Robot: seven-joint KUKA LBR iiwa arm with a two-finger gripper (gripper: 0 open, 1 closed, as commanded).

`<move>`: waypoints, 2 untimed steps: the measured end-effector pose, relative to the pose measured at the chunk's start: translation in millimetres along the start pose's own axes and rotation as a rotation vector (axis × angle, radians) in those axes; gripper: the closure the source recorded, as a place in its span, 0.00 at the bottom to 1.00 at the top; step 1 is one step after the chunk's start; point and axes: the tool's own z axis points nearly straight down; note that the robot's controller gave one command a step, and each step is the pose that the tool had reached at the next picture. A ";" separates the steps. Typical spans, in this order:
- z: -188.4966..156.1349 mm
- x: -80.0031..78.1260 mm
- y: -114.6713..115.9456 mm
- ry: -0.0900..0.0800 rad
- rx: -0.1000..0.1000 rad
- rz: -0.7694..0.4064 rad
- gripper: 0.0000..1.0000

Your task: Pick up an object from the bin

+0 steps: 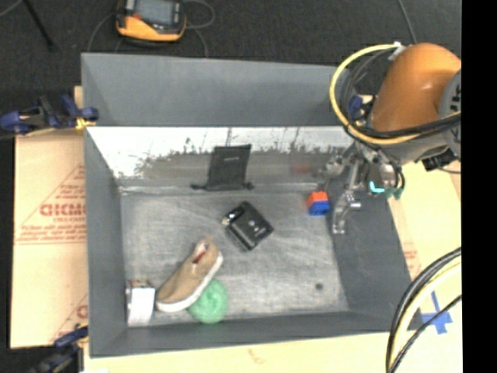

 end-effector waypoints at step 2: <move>39.8 -13.8 2.2 -0.016 0.003 -0.011 0.00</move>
Offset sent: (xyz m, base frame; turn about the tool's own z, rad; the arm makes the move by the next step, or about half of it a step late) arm 0.0253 0.0095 -0.1188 -0.0244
